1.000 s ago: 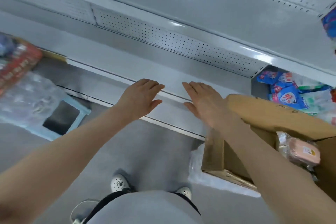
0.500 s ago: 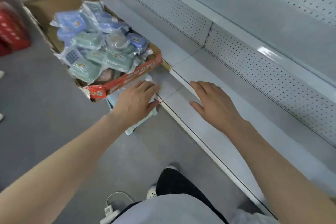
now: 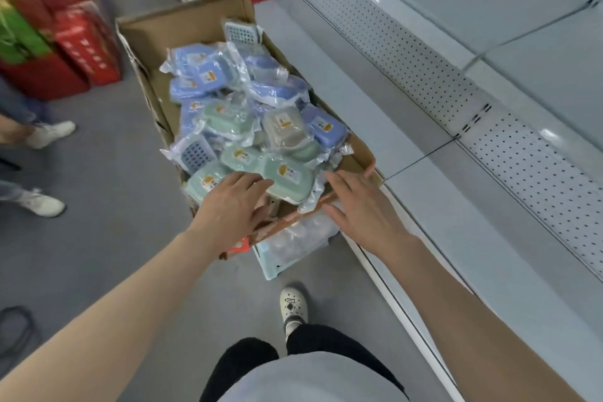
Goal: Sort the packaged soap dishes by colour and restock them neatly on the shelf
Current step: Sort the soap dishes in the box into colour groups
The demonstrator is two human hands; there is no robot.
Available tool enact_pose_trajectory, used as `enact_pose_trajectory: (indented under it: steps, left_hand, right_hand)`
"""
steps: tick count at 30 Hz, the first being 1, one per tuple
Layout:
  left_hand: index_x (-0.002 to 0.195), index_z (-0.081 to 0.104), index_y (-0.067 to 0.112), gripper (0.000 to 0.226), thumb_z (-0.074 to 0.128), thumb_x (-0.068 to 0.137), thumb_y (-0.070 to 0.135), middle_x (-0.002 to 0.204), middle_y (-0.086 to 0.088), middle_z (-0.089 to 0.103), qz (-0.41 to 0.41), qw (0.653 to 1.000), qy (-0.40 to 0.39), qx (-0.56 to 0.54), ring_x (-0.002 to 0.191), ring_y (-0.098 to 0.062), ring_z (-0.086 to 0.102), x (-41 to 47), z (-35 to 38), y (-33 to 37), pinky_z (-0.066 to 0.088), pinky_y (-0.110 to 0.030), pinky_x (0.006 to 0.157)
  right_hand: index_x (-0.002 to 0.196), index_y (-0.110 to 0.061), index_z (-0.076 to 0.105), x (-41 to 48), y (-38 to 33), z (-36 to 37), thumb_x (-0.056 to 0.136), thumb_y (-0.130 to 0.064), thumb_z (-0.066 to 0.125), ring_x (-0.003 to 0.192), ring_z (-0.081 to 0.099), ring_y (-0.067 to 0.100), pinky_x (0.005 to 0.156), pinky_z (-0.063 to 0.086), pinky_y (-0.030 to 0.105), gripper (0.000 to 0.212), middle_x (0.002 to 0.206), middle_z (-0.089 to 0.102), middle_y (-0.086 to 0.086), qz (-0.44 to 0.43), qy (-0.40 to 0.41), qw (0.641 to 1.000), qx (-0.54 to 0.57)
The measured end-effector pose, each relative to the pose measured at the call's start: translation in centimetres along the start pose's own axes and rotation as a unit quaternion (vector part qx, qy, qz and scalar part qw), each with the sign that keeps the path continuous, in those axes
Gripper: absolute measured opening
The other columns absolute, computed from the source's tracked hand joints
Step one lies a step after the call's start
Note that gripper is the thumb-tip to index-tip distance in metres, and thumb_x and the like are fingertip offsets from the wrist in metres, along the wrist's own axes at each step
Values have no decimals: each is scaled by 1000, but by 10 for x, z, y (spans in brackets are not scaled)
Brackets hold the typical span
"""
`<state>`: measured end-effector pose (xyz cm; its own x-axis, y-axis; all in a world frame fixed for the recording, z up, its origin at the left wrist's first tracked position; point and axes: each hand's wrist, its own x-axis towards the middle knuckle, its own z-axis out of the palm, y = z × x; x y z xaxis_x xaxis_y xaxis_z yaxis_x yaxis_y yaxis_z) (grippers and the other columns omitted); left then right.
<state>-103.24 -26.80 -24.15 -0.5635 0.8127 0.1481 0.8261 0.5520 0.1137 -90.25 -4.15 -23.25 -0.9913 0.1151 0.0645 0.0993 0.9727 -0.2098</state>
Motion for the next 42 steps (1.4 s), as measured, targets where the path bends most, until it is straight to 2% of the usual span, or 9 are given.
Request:
enact_pose_trajectory:
  steps: [10, 14, 17, 20, 26, 32, 35, 38, 42]
  left_hand:
    - [127, 59, 12, 56, 79, 77, 27, 127, -12, 59, -9, 994, -107, 9, 116, -36, 55, 93, 25, -126, 50, -45, 91]
    - [127, 59, 5, 67, 85, 68, 25, 130, -20, 57, 62, 989, -126, 33, 119, -39, 55, 129, 48, -173, 45, -46, 101]
    - [147, 36, 11, 78, 74, 81, 29, 152, -17, 34, 88, 981, -170, 18, 140, -37, 30, 155, 67, -203, 25, -45, 117]
    - [154, 16, 19, 81, 62, 90, 37, 159, -12, 17, 106, 972, -206, 33, 146, -33, 15, 180, 81, -227, 15, -45, 119]
    - [153, 19, 20, 80, 63, 89, 41, 148, -15, 34, 143, 967, -205, 48, 135, -34, 32, 218, 87, -264, 23, -43, 111]
    - [143, 42, 16, 81, 76, 70, 5, 147, -17, 39, 205, 963, -170, 32, 133, -39, 37, 232, 87, -274, 32, -46, 110]
    - [138, 49, 18, 72, 74, 70, 20, 141, -7, 48, 296, 939, -172, 15, 133, -32, 39, 226, 95, -258, 23, -46, 115]
    - [149, 30, 21, 76, 59, 84, 50, 151, -1, 35, 279, 924, -253, 68, 142, -26, 25, 225, 105, -241, 4, -46, 119]
    - [153, 13, 16, 82, 56, 89, 43, 154, -1, 31, 263, 913, -270, 153, 143, -24, 23, 232, 119, -229, -1, -51, 119]
  right_hand:
    - [154, -14, 17, 160, -2, 46, 97, -48, 47, 135, 37, 34, 103, 40, 43, 72, 155, 26, 16, 111, -75, 991, -30]
    - [152, -16, 17, 201, -17, 68, 90, -65, 47, 134, 37, 36, 101, 41, 45, 85, 152, 30, 19, 210, -91, 973, -36]
    - [153, -16, 11, 221, -32, 83, 83, -72, 51, 133, 40, 35, 99, 41, 44, 98, 151, 31, 18, 272, -118, 954, -40]
    - [152, -15, 13, 237, -43, 94, 83, -68, 56, 127, 46, 35, 96, 43, 46, 97, 145, 39, 18, 310, -112, 942, -58]
    - [151, -17, 24, 250, -49, 79, 81, -53, 62, 120, 47, 36, 93, 43, 46, 88, 135, 47, 16, 342, -74, 934, -75]
    - [151, -19, 25, 248, -57, 66, 82, -50, 63, 125, 44, 35, 101, 38, 46, 85, 141, 43, 15, 379, -65, 917, -101]
    - [151, -19, 24, 243, -60, 67, 83, -51, 64, 127, 43, 35, 104, 36, 47, 84, 144, 41, 16, 400, -66, 909, -101]
    - [151, -20, 23, 238, -60, 74, 83, -52, 64, 125, 45, 35, 103, 37, 46, 86, 145, 41, 15, 411, -66, 904, -97]
    - [151, -23, 21, 234, -57, 83, 83, -54, 63, 127, 43, 33, 103, 38, 45, 85, 145, 40, 12, 422, -61, 901, -83]
